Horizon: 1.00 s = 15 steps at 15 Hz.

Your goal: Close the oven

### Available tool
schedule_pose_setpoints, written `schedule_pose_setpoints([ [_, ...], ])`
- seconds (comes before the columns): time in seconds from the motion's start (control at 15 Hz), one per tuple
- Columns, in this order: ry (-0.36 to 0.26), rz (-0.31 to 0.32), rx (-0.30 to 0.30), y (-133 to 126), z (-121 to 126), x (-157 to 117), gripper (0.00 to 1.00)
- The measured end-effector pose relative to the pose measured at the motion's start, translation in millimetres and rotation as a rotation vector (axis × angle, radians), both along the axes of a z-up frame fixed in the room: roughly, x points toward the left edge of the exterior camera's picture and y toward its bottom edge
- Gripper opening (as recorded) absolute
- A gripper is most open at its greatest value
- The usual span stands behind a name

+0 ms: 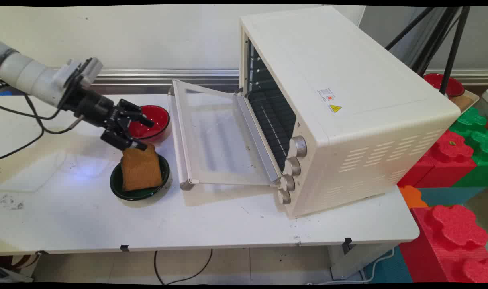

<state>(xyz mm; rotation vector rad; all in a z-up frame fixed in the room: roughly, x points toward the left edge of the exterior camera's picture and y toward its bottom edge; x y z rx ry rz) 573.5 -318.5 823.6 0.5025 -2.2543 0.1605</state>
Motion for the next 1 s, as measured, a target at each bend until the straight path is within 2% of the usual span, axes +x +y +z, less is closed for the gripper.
schedule_pose_setpoints([
  [0.27, -0.002, 0.032, 0.012, -16.3, -16.2, -12.6, 1.0],
  [0.33, -0.004, 0.034, 0.013, -19.5, -20.1, -16.0, 0.0],
  [0.73, -0.023, 0.016, -0.011, -31.5, -35.5, -28.4, 0.0],
  [1.0, -0.015, 0.015, -0.033, -37.1, -41.2, -34.3, 0.0],
])
